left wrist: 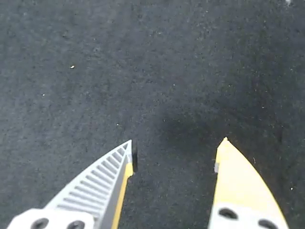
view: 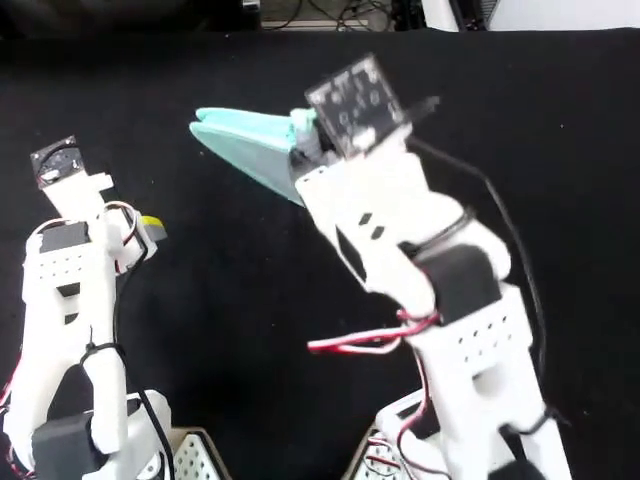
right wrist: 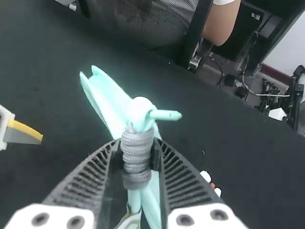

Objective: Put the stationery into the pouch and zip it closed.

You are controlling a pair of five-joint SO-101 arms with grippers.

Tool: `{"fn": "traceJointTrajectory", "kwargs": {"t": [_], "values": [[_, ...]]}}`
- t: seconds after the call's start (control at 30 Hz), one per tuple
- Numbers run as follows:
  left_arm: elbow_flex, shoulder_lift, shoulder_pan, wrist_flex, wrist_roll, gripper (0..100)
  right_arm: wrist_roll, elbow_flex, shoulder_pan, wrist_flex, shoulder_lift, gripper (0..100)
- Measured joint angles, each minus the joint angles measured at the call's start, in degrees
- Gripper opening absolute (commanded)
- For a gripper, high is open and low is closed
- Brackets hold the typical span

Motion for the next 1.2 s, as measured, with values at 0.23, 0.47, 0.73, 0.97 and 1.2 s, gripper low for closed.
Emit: {"fn": "traceJointTrajectory", "kwargs": {"t": [0.23,0.47,0.73,0.97,1.2], "values": [[-0.1,0.0,0.0,0.0,0.0,29,8.1,-15.8,-6.0,9.5,8.2,1.3],[-3.5,0.0,0.0,5.6,0.0,29,17.3,-25.1,-10.3,17.0,16.4,1.3],[-6.7,0.0,3.1,12.7,-5.5,29,22.0,-33.2,-10.5,23.7,23.6,1.3],[-9.9,0.0,3.3,17.8,-10.1,29,15.7,-36.9,-10.5,15.6,25.0,1.3],[-9.8,-9.0,3.3,20.1,-10.1,29,13.2,-34.3,-10.5,13.0,30.7,1.3]]}}
